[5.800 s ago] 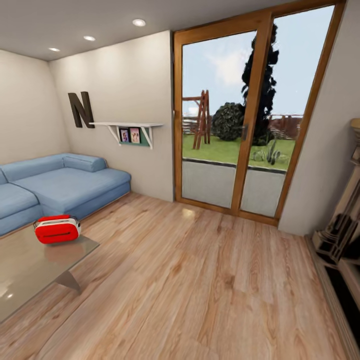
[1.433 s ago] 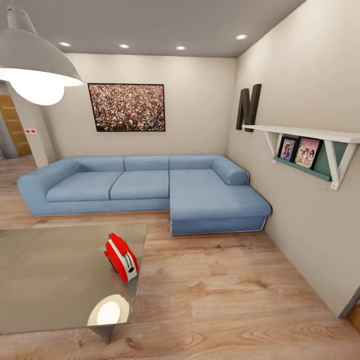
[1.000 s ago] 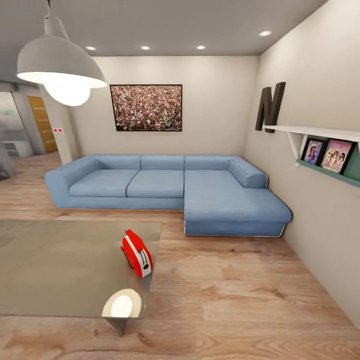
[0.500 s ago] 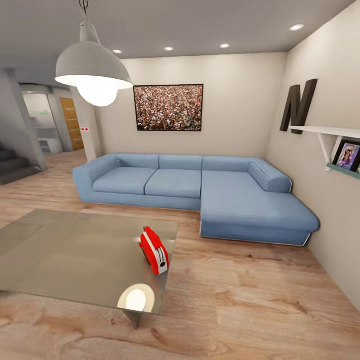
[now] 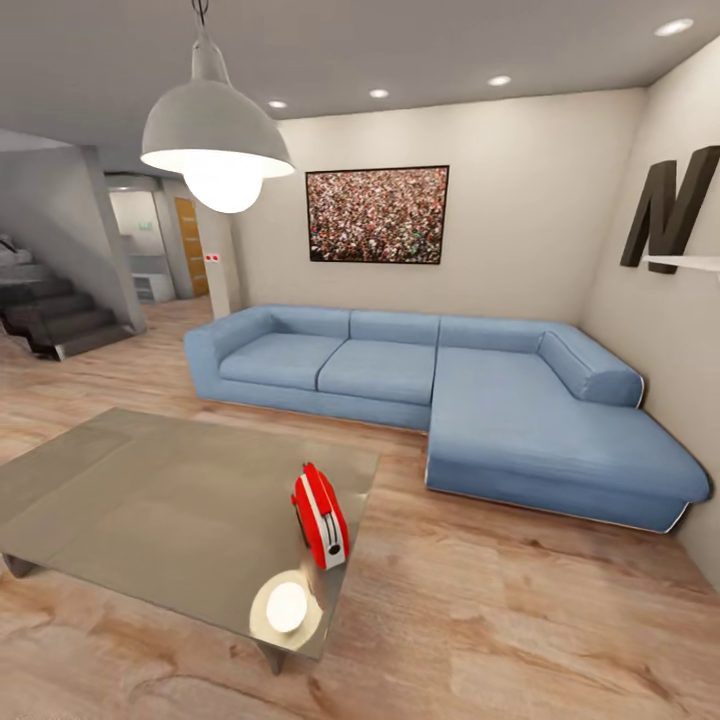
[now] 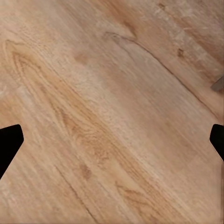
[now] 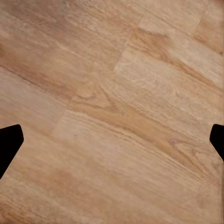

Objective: Turn on the radio receiver that's on the table in the living room.

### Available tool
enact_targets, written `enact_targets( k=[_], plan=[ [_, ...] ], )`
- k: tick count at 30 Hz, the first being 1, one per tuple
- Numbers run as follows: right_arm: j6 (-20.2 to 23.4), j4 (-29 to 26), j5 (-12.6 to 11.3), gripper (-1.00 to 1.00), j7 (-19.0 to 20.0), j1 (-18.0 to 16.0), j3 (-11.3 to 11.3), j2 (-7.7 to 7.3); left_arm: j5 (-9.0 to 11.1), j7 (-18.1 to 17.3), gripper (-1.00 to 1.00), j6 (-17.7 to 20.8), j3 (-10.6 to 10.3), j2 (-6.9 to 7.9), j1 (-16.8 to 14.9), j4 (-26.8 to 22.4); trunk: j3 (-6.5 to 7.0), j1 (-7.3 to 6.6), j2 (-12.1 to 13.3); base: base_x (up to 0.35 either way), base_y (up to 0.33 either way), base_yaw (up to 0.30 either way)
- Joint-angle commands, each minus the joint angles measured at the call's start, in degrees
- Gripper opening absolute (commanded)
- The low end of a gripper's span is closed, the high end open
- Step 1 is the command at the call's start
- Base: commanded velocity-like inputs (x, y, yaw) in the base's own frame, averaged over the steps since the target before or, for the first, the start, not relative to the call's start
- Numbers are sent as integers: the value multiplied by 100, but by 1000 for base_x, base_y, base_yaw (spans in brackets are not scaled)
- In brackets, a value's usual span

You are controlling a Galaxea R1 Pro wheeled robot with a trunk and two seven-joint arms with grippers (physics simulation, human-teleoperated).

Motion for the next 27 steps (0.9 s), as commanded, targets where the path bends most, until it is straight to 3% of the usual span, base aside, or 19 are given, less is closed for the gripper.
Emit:
enact_targets(
  k=[1, 9, 19, 27],
  plan=[
    [0, 0, 0, 100, 0, 0, 0, 0, 0, 0, 100, 0, 0, 0, 0, 0, 0, 0, 0, 239, -234, 249],
    [0, -1, 0, 100, 0, 0, 0, -1, 0, 0, 100, 0, 0, 0, 0, 0, 0, 0, 0, 227, -221, 244],
    [0, -1, 0, 100, 0, 0, 0, 0, 9, 0, 100, 0, 0, -14, 0, 0, 0, 0, 0, 29, -28, 50],
    [0, -1, 0, 100, 0, 0, 0, 2, 6, 0, 100, 0, -7, -17, 0, 0, 0, 0, 0, 76, -90, 253]
  ],
)
